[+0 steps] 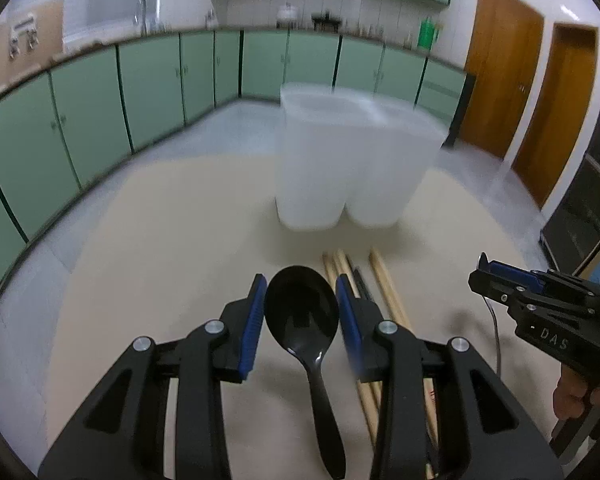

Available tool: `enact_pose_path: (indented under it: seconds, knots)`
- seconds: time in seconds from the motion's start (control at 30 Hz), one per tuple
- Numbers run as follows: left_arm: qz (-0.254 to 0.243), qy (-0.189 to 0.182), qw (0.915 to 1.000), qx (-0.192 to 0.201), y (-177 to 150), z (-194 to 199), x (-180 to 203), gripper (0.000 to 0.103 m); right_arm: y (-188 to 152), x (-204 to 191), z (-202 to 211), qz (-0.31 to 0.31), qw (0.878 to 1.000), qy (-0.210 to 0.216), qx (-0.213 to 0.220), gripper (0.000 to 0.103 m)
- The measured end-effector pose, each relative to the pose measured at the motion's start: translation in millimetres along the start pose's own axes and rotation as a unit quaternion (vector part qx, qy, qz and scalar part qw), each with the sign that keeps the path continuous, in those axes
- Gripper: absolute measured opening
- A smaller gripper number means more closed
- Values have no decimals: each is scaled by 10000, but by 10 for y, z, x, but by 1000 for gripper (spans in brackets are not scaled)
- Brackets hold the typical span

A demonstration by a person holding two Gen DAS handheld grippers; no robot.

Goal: Organize utensils
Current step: 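Lower the black spoon into the holder with the left tool while the right drops the silver spoon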

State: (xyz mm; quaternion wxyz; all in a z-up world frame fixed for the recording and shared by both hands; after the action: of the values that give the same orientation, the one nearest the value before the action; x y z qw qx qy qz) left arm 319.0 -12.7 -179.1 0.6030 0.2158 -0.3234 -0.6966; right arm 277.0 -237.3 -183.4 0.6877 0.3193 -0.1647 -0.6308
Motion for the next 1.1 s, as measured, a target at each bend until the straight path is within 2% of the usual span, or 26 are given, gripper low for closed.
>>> enact_pose_path:
  seconds: [0.3,0.43,0.7,0.9,1.1]
  knots:
    - [16,58,9933,1150,218,551,119,34,371,65,609,-150,9938,303,1058,28]
    - [13,13,9878,1555,514,660,199,34,709,54,803,-83,9884,388,1467,28]
    - [103,-44,9739,2268,1340,664,359,34,1466,-10,993,123,9772,356,2088,28]
    - [120,79,9712,2378,1771,282,429,34,1937,-22,762,51,9741,91,2259,28]
    - [140,197,9783,2058,1790,-212,384,34,2060,-50,243,102,9812,-175,1920,28]
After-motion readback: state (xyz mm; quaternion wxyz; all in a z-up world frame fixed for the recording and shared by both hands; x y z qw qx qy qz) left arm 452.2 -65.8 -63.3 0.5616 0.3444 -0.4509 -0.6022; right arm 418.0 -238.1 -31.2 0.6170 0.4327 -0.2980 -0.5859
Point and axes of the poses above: each gripper's, at about its wrist camera, not at the fingertips, and z roughly against the way its jaws point, x to its right, y to its top, the point moved 4 cm from there along -z, roughly the way its jaws point, and after that the axes turned 4 degrees about -x, right-handed, at the moved point
